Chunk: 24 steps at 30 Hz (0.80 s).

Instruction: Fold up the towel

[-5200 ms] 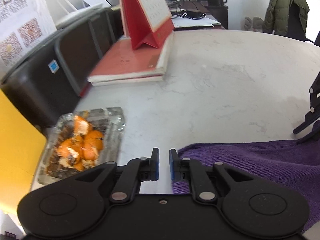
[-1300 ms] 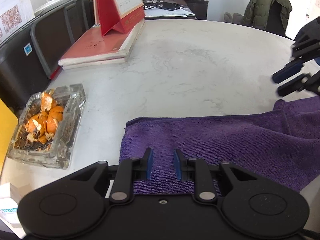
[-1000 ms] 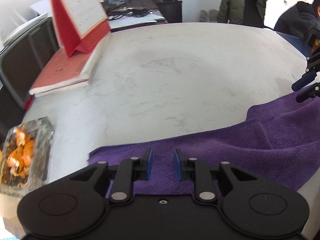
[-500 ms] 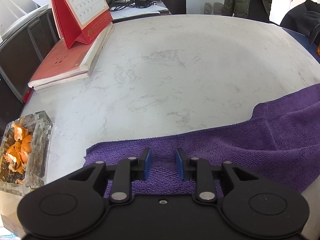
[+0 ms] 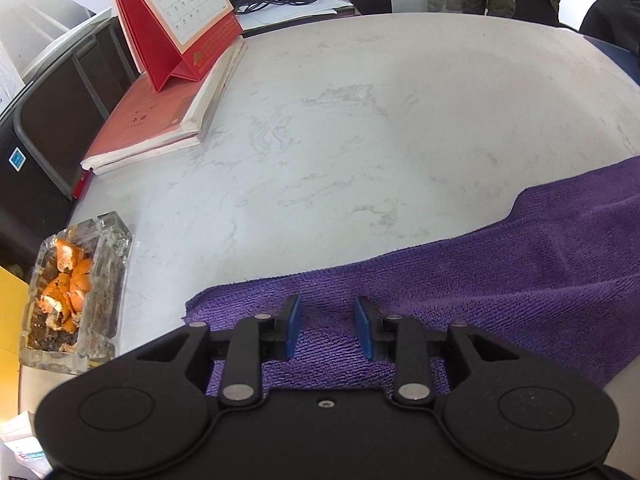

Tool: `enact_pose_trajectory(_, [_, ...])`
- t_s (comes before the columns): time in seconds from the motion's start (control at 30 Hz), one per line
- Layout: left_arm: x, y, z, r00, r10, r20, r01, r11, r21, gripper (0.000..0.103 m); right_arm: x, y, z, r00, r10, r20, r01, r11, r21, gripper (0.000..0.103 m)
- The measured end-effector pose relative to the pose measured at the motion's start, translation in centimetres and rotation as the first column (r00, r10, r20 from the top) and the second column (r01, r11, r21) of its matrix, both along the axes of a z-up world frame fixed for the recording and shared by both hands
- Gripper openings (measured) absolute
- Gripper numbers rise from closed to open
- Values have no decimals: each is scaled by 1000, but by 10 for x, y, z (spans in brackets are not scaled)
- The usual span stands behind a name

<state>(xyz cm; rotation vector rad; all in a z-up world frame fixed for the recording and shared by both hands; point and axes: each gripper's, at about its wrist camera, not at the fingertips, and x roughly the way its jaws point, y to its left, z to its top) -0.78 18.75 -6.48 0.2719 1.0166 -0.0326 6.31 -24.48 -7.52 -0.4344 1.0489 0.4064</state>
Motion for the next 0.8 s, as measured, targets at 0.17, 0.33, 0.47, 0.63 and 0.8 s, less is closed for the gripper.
enact_pose_trajectory(0.17, [0,-1,0,1000,-3,-6,3,1000,8,28,-4,-31,4,997,-72,-2,72,997,-11,22])
enact_pose_trajectory(0.33, [0,0,-1,1000,1,-3,-1,1000,4,28,-9,-32,9,996,-94,12,94,996,-2,24])
enact_pose_trajectory(0.47, [-1,0,-1,1000,7,0,-7,1000,1,29,-24,5,34,995,60,76,-70,988,138,29])
enact_pose_trajectory(0.63, [-4,3,-1,1000,21,10,-21,1000,-14,29,-45,57,36,938,345,39,-345,913,218,31])
enact_pose_trajectory(0.8, [-9,7,0,1000,17,0,-17,1000,-11,29,-38,59,29,941,337,28,-337,930,148,31])
